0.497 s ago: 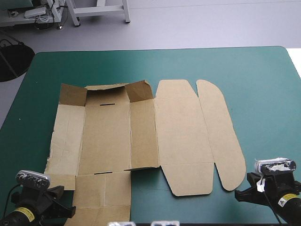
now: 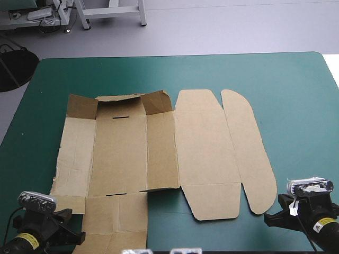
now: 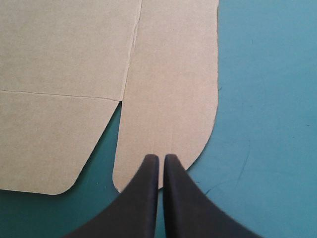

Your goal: Fold the box

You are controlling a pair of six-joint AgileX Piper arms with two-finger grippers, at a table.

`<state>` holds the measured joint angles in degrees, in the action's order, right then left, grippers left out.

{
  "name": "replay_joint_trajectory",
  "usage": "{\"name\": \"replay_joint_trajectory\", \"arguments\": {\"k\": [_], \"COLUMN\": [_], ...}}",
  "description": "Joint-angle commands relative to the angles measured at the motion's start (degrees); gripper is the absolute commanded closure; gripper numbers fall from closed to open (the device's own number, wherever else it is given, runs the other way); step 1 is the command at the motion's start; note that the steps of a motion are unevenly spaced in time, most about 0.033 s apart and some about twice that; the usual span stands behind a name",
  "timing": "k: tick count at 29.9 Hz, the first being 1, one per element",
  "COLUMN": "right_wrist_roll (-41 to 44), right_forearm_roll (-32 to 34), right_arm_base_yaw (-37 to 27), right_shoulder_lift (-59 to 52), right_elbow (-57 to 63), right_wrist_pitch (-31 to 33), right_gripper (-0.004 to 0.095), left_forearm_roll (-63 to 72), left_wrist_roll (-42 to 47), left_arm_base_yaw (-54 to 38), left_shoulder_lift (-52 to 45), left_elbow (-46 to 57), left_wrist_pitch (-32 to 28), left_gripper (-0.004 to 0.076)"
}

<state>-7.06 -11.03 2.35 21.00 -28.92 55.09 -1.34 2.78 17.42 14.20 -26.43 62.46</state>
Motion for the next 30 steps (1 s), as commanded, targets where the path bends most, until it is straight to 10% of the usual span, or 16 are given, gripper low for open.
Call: {"name": "replay_joint_trajectory", "arguments": {"k": [1, 30], "right_wrist_roll": [-0.5, -0.5], "right_forearm_roll": [-0.7, -0.6], "right_arm_base_yaw": [0.4, 0.4], "right_shoulder_lift": [0.4, 0.4], "right_elbow": [-1.5, -1.5], "right_wrist_pitch": [-3.2, -3.9], "right_gripper": [0.0885, 0.0885], "left_forearm_roll": [0.4, 0.1], "left_wrist_roll": [0.0, -1.0], "left_arm_base_yaw": [0.3, 0.3], "left_shoulder_lift": [0.8, 19.9], "left_elbow": [-1.5, -23.8], "left_wrist_pitch": [-2.9, -4.2], "left_gripper": [0.0733, 0.0733]}}
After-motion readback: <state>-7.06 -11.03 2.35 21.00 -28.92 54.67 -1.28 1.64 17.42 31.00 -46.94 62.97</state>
